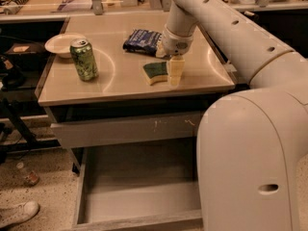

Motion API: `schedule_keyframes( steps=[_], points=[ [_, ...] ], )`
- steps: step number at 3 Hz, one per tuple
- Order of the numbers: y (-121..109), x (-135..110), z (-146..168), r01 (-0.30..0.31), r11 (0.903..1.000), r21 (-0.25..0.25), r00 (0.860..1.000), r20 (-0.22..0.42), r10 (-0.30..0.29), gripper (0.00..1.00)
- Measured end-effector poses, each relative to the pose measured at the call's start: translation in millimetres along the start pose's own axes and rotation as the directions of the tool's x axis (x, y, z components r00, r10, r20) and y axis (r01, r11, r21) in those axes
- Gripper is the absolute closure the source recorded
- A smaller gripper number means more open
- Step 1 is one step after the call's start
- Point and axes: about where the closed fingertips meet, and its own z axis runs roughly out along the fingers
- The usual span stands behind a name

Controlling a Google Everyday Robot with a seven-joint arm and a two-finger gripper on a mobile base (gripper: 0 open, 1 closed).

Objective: Place sponge into middle drawer

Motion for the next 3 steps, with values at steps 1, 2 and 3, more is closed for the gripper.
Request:
schedule_keyframes(
  steps=[1,2,3],
  points=[
    [-2.9,-1.0,2.3,0.001,1.0,0.007,1.0,0.001,-0.001,0.42],
    [-3.0,-1.0,2.3,0.001,1.0,0.007,1.0,0.001,-0.001,0.65],
    [-3.0,-1.0,2.3,0.001,1.0,0.007,1.0,0.001,-0.001,0.89]
  ],
)
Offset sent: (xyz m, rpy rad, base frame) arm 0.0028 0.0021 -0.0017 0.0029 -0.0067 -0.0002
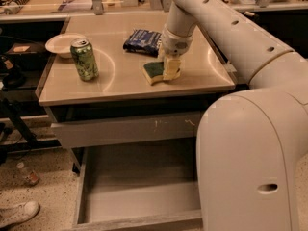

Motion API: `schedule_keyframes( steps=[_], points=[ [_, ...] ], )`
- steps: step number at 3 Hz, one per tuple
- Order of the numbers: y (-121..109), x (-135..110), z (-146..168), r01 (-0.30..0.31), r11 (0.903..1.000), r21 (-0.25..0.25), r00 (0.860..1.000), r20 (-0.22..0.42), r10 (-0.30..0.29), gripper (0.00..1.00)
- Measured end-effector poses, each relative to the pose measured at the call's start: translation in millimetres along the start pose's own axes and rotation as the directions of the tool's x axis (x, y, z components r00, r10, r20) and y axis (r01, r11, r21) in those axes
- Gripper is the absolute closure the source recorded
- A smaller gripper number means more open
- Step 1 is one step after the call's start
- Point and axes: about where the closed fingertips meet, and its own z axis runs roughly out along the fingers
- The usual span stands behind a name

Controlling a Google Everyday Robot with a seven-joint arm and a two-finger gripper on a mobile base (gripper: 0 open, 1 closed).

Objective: Place sponge into middle drawer

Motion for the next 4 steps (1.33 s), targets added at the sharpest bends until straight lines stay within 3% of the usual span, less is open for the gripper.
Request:
schedule_keyframes(
  steps=[1,2,3,4],
  points=[
    [0,0,0,0.0,1.0,0.0,1.0,0.0,0.0,1.0],
    [1,0,-2,-0.003,1.0,0.002,1.0,-0.001,0.003,1.0],
    [17,10,-30,-0.092,0.992,0.087,0.996,0.007,0.092,1.0],
    [58,13,-54,-0.204,0.968,0.146,0.979,0.018,0.204,1.0]
  ],
)
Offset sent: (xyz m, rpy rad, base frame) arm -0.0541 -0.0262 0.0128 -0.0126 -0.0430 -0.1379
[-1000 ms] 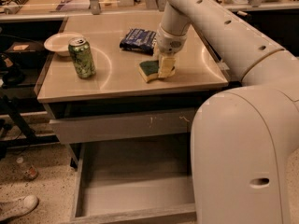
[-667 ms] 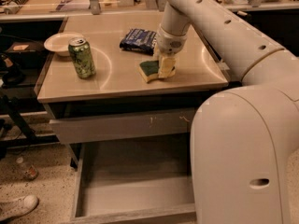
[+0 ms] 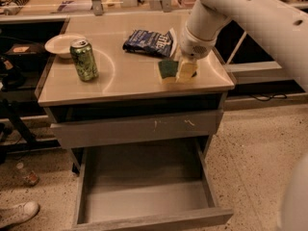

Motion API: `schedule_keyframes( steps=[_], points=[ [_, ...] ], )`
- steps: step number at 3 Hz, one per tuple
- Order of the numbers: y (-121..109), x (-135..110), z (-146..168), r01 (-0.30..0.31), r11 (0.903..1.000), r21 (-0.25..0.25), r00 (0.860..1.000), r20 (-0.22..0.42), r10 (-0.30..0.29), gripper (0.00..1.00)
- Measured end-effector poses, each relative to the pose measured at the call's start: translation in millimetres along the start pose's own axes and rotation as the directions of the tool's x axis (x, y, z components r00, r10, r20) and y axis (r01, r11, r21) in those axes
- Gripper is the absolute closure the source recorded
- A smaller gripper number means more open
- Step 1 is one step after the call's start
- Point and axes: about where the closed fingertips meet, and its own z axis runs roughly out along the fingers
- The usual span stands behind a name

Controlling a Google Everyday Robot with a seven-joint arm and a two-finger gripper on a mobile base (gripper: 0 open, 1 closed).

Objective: Place sponge into middle drawer

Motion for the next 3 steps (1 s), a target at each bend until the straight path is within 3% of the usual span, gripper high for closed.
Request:
schedule_keyframes(
  steps=[1,2,3],
  points=[
    [53,5,-2,-0.087,0.996,-0.023,0.996,0.003,0.087,1.0],
    [80,15,22,-0.09,0.992,-0.088,0.996,-0.035,0.088,1.0],
    [80,15,22,-0.09,0.992,-0.088,0.996,-0.036,0.087,1.0]
  ],
)
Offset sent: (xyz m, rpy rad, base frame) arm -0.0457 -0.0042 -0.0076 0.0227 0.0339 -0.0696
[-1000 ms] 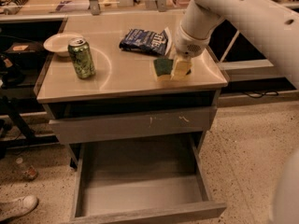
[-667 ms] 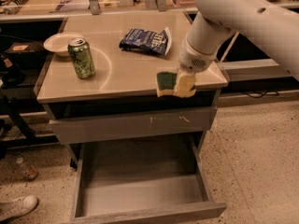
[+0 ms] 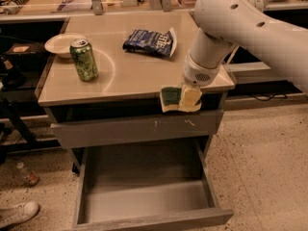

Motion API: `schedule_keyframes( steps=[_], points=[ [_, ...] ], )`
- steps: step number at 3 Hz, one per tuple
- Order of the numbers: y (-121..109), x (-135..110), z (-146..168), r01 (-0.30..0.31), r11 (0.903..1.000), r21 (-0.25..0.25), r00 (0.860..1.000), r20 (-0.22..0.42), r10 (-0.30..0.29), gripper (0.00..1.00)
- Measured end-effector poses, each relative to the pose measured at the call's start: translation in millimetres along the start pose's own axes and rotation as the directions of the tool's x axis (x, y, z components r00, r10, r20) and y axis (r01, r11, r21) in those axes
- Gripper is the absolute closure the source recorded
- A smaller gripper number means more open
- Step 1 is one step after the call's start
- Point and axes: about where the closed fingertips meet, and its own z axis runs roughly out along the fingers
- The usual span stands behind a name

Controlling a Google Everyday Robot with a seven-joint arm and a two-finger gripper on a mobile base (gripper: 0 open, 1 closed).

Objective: Place sponge into middle drawer

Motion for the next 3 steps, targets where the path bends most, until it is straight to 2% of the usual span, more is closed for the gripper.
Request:
schedule_keyframes(
  steps=[1,2,3],
  points=[
    [29,7,3,-0.031,0.9991,-0.029,0.999,-0.018,0.03,1.0],
    [89,23,22,-0.109,0.9879,-0.11,0.994,-0.038,0.106,1.0],
    [89,23,22,-0.109,0.9879,-0.11,0.994,-0.038,0.106,1.0]
  ],
)
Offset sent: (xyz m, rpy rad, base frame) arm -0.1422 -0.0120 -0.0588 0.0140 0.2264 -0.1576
